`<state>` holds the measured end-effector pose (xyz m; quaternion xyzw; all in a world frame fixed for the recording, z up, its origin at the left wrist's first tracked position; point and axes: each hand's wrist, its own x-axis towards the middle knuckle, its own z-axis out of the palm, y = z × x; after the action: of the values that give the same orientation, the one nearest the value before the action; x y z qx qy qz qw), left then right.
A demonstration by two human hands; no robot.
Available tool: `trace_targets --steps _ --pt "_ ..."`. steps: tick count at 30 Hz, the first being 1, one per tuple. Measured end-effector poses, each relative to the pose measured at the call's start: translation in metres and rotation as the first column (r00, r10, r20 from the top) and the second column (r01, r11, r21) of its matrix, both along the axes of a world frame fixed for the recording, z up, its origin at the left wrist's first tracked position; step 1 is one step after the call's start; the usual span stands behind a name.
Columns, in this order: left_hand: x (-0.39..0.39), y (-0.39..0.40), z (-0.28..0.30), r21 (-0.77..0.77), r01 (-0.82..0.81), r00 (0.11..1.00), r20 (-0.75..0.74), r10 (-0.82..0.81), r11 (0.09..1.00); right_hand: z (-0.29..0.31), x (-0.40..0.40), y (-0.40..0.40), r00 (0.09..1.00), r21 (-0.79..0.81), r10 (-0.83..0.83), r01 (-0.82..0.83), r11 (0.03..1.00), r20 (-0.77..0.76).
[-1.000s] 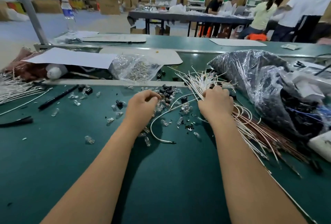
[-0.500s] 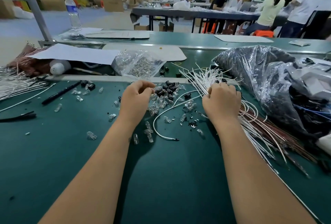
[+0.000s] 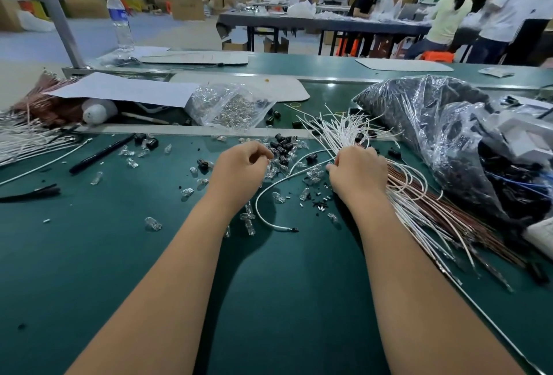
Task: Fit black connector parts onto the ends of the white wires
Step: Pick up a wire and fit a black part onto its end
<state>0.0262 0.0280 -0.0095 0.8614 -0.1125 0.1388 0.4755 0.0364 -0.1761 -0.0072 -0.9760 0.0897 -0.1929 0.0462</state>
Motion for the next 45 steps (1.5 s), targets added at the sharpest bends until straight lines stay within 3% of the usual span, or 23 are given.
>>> trace_targets --steps 4,7,12,19,22,24,27,31,35,40,43,45 --pt "-0.002 -0.006 0.0 0.062 0.034 0.999 -0.006 -0.034 0.997 0.004 -0.002 -0.004 0.996 0.141 0.077 -0.069 0.988 -0.051" --pt "-0.002 -0.007 0.0 0.124 0.042 0.999 0.0 -0.042 0.991 0.006 -0.005 -0.006 0.993 0.279 0.11 -0.114 0.954 0.029" --pt "-0.002 -0.008 -0.002 0.147 0.047 0.999 0.007 -0.049 0.988 0.004 -0.005 -0.002 1.0 0.113 0.016 -0.018 0.993 0.017" --pt "-0.004 -0.01 -0.002 0.184 0.051 0.998 0.039 -0.059 0.982 0.0 -0.002 0.0 1.0 -0.042 0.01 -0.009 0.999 0.011" --pt "-0.003 -0.01 0.0 0.28 -0.081 0.976 0.217 0.02 0.957 0.004 -0.004 0.004 0.977 -0.004 0.101 -0.102 0.995 0.189" --pt "-0.002 -0.01 0.003 0.32 -0.229 0.929 0.354 0.108 0.919 0.01 -0.008 0.01 0.91 0.072 0.211 -0.252 0.965 0.356" --pt "-0.004 -0.01 0.01 0.353 -0.329 0.875 0.462 0.143 0.876 0.016 -0.015 0.023 0.824 0.081 0.401 -0.468 0.88 0.399" --pt "-0.004 -0.013 0.007 0.473 -0.365 0.854 0.513 0.086 0.802 0.018 -0.022 0.037 0.748 -0.015 0.456 -0.514 0.858 0.482" --pt "-0.001 -0.005 0.006 0.385 -0.409 0.844 0.505 0.182 0.827 0.019 -0.021 0.032 0.726 -0.016 0.352 -0.425 0.905 0.591" --pt "0.004 0.01 0.002 0.34 -0.277 0.916 0.377 0.14 0.899 0.017 -0.017 0.005 0.772 0.189 0.124 -0.302 0.934 0.624" --pt "0.002 0.006 0.006 0.2 -0.316 0.865 0.462 0.195 0.927 0.017 -0.017 0.001 0.76 0.202 0.175 -0.375 0.905 0.626" --pt "0.001 0.006 0.009 0.203 -0.348 0.833 0.515 0.203 0.915 0.017 -0.018 0.005 0.749 0.216 0.254 -0.467 0.858 0.612"
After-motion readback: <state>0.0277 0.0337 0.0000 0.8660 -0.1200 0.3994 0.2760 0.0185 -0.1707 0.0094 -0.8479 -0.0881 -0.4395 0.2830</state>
